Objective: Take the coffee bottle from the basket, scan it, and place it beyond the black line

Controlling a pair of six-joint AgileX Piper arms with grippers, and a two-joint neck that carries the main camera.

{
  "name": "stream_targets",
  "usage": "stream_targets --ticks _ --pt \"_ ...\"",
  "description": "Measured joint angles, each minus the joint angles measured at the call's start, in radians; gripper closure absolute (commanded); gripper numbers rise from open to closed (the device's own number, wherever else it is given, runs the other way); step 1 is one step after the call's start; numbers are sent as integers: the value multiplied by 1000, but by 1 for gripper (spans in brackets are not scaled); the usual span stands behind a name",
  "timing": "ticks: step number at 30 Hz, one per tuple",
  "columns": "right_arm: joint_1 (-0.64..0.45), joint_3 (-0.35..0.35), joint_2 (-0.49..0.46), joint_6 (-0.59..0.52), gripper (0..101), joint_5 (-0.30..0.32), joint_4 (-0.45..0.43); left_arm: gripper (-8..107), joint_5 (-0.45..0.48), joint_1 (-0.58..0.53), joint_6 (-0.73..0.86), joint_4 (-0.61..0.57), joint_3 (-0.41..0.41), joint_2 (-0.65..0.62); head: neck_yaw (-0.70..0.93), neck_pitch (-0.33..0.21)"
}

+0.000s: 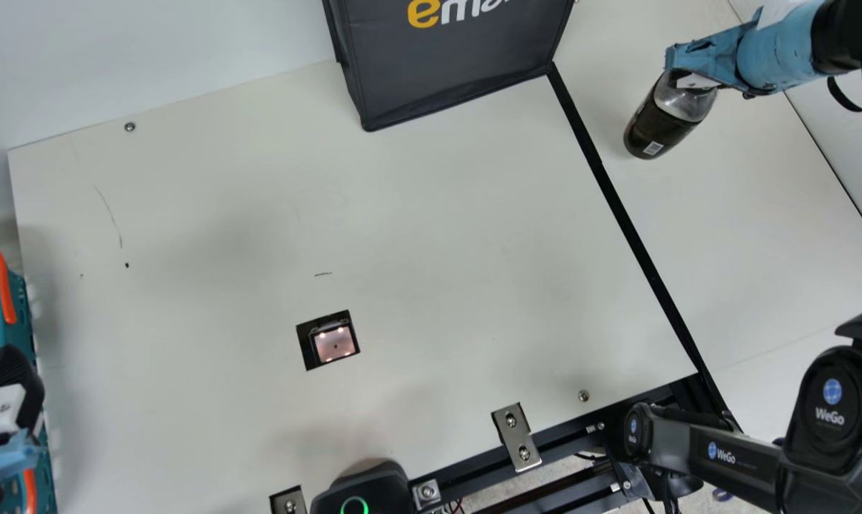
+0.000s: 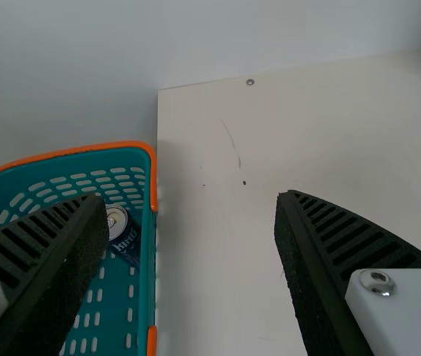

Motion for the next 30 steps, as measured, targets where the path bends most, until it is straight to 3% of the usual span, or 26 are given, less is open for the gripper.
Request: stream_targets --ticks 10,22,30 --pt "-16 15 23 -35 101 -35 26 9 0 0 0 0 0 0 0 0" --pt "7 -19 85 -69 101 -68 34 9 0 0 0 0 0 0 0 0" --pt "21 -52 121 -94 75 -68 25 9 0 0 0 0 0 0 0 0"
